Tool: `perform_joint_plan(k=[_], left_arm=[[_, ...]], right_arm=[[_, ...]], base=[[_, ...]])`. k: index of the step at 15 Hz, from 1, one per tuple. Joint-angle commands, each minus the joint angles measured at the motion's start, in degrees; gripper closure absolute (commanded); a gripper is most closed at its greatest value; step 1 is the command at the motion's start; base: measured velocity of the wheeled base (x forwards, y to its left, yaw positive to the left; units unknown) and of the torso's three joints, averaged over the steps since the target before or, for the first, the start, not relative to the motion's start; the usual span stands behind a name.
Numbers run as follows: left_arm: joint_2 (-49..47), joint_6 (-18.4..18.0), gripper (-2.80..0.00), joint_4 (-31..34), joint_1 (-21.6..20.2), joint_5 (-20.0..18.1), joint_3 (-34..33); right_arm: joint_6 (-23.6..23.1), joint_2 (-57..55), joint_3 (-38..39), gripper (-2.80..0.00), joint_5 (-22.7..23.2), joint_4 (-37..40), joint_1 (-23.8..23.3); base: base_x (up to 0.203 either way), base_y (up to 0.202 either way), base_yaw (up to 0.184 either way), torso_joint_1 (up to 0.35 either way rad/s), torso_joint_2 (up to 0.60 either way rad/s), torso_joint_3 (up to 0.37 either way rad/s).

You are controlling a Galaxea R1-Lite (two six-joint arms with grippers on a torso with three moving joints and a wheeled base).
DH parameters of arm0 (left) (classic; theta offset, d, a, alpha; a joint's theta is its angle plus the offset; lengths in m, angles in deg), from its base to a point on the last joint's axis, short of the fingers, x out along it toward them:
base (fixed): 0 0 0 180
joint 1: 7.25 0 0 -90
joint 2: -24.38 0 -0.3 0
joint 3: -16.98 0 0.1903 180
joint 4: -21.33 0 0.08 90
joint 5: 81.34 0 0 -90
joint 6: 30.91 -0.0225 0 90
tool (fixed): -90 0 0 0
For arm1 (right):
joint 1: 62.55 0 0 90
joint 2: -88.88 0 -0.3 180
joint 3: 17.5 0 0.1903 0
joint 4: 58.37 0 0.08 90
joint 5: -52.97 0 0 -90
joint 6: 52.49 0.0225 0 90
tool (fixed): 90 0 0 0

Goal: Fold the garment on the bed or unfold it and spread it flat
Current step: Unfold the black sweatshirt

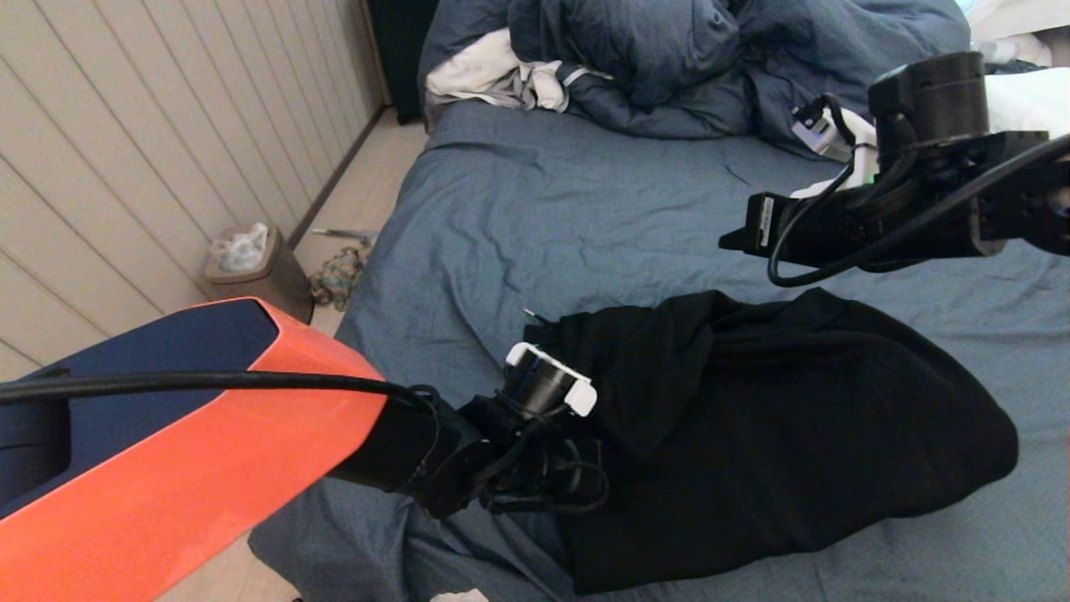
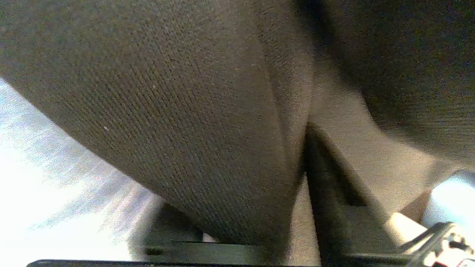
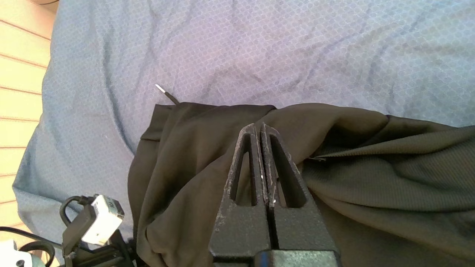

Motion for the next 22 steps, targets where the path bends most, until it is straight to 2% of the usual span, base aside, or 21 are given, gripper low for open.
perform_joint_plan(k=[1, 9, 12, 16, 19, 22], left_arm=[[0.2, 0.2, 0.00, -1.6, 0.0, 0.0, -0.2], [4.1, 0.4, 0.00, -4.5, 0.2, 1.1, -2.4], [10.3, -1.0, 0.00, -3.9, -3.7, 2.7, -4.5], [16.2, -2.5, 0.00, -2.0, -12.0, 1.9, -5.3], [19.1, -3.0, 0.00, -1.1, -13.9, 0.6, -9.1], [22.4, -3.3, 0.00, -2.0, -14.5, -0.5, -16.5]], right_arm=[[0.1, 0.0, -0.1, 0.00, 0.0, 0.0, 0.0], [0.1, 0.0, 0.0, 0.00, 0.0, -0.2, -0.1], [0.1, 0.0, 0.0, 0.00, 0.0, -0.3, -0.1], [0.0, 0.3, 0.0, 0.00, 0.0, -0.2, -0.9], [-0.1, 0.5, -0.1, 0.00, 0.0, -0.3, -1.9], [-0.4, 0.1, -0.1, 0.00, 0.0, -0.4, -1.8]], base=[[0.000, 0.000, 0.000, 0.000, 0.00, 0.000], [0.000, 0.000, 0.000, 0.000, 0.00, 0.000], [0.000, 0.000, 0.000, 0.000, 0.00, 0.000], [0.000, 0.000, 0.000, 0.000, 0.00, 0.000], [0.000, 0.000, 0.000, 0.000, 0.00, 0.000], [0.000, 0.000, 0.000, 0.000, 0.00, 0.000]])
